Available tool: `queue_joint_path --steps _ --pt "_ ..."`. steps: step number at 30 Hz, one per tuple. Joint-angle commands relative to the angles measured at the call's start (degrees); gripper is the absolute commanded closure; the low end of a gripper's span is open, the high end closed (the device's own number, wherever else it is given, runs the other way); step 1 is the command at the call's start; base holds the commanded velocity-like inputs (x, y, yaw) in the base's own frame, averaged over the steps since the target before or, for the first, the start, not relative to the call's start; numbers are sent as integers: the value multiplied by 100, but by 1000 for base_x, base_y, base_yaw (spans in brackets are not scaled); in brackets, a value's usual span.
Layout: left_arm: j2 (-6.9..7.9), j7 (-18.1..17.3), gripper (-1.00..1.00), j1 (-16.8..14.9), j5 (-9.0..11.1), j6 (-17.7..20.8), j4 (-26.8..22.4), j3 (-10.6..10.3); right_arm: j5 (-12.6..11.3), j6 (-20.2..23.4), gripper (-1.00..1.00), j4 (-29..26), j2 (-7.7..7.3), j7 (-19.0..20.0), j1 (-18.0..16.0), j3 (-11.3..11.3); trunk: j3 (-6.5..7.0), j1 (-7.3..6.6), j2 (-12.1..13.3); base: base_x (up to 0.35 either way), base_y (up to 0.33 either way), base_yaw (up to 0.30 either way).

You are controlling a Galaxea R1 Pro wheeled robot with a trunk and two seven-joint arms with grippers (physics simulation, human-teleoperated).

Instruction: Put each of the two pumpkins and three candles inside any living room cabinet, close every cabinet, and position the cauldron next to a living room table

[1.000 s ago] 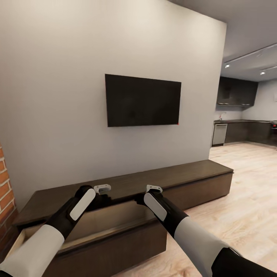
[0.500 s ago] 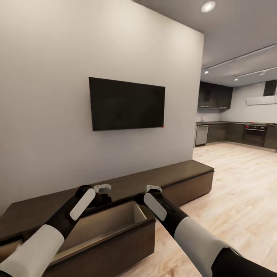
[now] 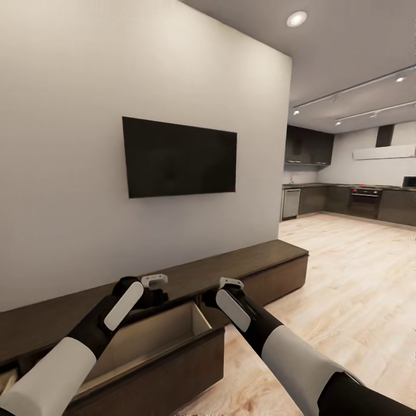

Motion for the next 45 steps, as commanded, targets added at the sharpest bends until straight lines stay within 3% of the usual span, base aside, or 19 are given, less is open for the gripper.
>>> queue_joint_path --steps 1,16,33,45 --pt "7 58 -100 -4 60 -1 -9 -20 -29 12 -100 -5 0 -42 -7 13 -7 -3 -4 -217 0 -2" --pt "9 63 -100 4 68 -3 -22 -13 -32 12 -100 -7 0 -42 -7 13 1 -3 -4 -172 0 -37" --pt "6 52 -100 4 69 -3 -26 -11 -32 12 -100 1 0 -42 -7 5 62 -3 -4 -181 62 -257" --pt "2 50 -100 4 69 -3 -54 -11 -32 12 -100 2 0 -42 -7 5 147 -47 76 -35 16 -271"
